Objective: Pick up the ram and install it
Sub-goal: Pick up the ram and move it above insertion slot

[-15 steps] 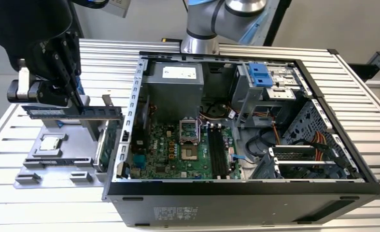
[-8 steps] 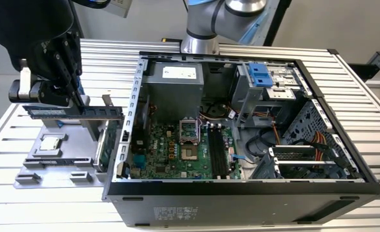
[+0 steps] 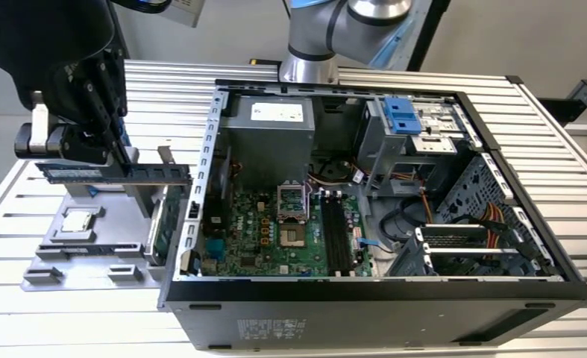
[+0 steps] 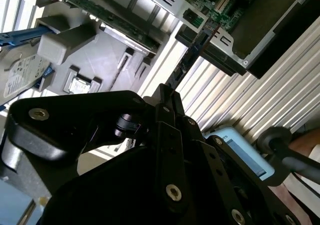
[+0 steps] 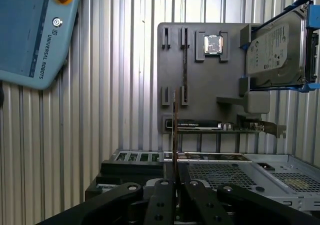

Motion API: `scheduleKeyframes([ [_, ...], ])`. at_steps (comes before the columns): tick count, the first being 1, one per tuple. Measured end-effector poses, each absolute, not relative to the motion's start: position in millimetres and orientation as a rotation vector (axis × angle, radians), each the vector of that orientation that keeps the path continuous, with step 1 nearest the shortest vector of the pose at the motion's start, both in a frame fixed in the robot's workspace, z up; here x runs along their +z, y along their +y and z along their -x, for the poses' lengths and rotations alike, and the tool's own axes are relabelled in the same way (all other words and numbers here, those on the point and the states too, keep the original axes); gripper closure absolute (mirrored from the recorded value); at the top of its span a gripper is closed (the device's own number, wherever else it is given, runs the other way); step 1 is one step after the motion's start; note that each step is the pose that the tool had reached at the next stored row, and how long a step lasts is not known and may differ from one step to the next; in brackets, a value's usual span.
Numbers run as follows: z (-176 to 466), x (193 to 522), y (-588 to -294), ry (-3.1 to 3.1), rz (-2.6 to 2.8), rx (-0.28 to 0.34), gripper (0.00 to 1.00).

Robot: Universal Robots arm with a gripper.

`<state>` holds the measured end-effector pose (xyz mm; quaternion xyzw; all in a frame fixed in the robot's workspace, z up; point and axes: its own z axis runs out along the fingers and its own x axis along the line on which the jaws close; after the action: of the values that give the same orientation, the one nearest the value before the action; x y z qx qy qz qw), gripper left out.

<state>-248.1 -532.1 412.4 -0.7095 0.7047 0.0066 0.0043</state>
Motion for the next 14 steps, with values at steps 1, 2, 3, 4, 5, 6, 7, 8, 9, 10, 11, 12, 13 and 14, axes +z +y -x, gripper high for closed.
scheduleKeyframes([
  [1, 247, 412, -532, 2.208, 2.223, 0.021, 1.0],
  [2, 246, 412, -532, 2.208, 2.223, 0.021, 1.0],
  [3, 245, 412, -532, 2.208, 2.223, 0.021, 1.0],
  [4, 243, 412, -532, 2.208, 2.223, 0.021, 1.0],
  [5, 241, 412, -532, 2.208, 2.223, 0.021, 1.0],
  [6, 240, 412, -532, 2.208, 2.223, 0.021, 1.0],
  [7, 238, 412, -532, 2.208, 2.223, 0.021, 1.0],
  [8, 236, 412, -532, 2.208, 2.223, 0.021, 1.0],
  [9, 235, 412, -532, 2.208, 2.223, 0.021, 1.0],
  [10, 233, 412, -532, 2.208, 2.223, 0.021, 1.0],
  [11, 232, 412, -532, 2.208, 2.223, 0.021, 1.0],
  [12, 231, 412, -532, 2.208, 2.223, 0.021, 1.0],
  [13, 229, 412, -532, 2.208, 2.223, 0.022, 1.0],
  [14, 228, 412, -532, 2.208, 2.223, 0.021, 1.0],
])
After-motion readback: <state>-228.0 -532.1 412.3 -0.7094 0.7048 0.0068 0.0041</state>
